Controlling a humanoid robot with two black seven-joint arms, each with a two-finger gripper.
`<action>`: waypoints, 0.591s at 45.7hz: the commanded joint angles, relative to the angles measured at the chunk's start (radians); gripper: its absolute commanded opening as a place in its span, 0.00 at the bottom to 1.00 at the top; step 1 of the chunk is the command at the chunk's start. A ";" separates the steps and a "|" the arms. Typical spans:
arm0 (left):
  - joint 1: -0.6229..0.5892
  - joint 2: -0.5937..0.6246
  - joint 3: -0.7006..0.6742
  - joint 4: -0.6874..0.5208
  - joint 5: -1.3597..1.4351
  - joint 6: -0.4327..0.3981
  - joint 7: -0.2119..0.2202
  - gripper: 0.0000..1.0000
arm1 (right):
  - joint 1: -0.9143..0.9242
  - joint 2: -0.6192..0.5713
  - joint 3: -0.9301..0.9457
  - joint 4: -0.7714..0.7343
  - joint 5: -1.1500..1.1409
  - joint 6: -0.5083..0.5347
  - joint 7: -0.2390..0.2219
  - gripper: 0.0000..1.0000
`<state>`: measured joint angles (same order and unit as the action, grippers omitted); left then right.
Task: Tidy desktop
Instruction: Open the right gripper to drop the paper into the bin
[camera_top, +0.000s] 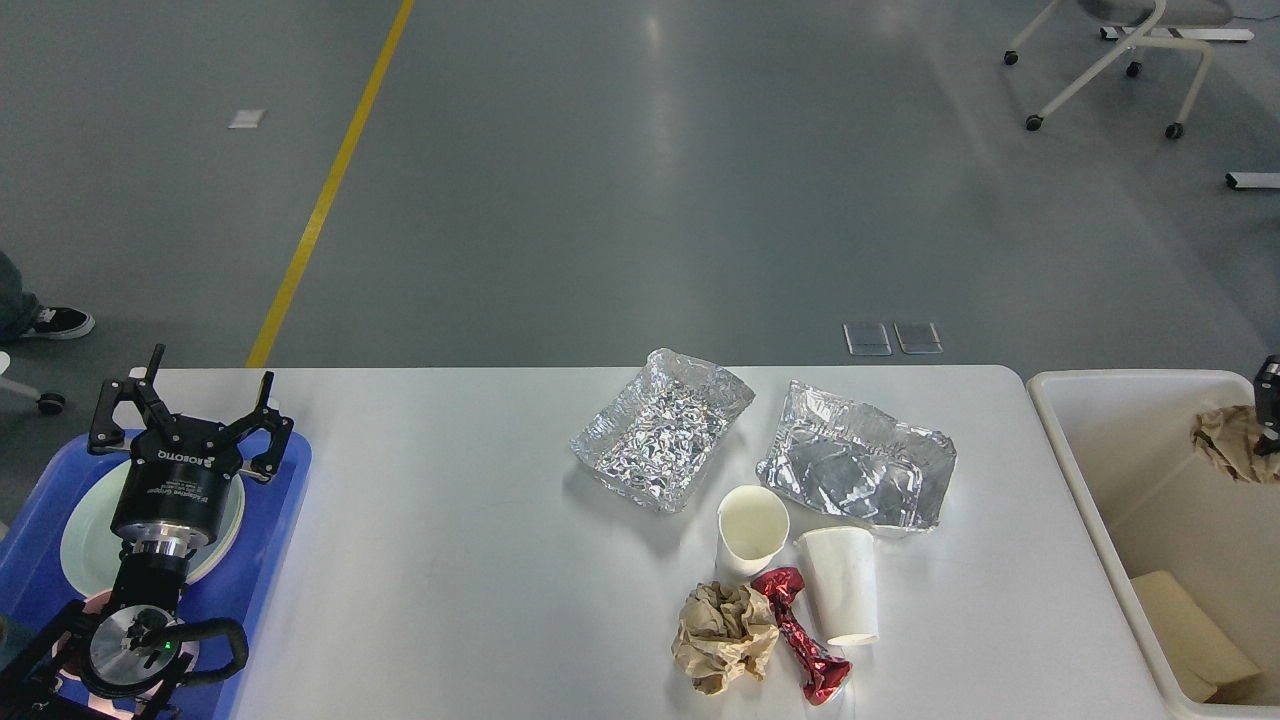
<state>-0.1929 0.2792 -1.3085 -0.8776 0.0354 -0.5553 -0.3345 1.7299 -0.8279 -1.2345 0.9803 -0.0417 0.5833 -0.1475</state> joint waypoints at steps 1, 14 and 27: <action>0.000 0.000 0.000 0.000 0.000 0.000 0.000 0.96 | -0.240 0.007 0.159 -0.150 0.000 -0.040 0.000 0.00; 0.000 0.000 0.000 0.000 0.000 0.000 0.000 0.96 | -0.791 0.203 0.464 -0.527 0.000 -0.335 0.002 0.00; 0.000 0.000 0.000 0.000 0.000 0.000 0.000 0.96 | -1.052 0.411 0.552 -0.738 0.002 -0.562 0.002 0.00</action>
<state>-0.1931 0.2792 -1.3085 -0.8774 0.0354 -0.5553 -0.3345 0.7545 -0.4727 -0.7158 0.2885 -0.0400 0.1012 -0.1460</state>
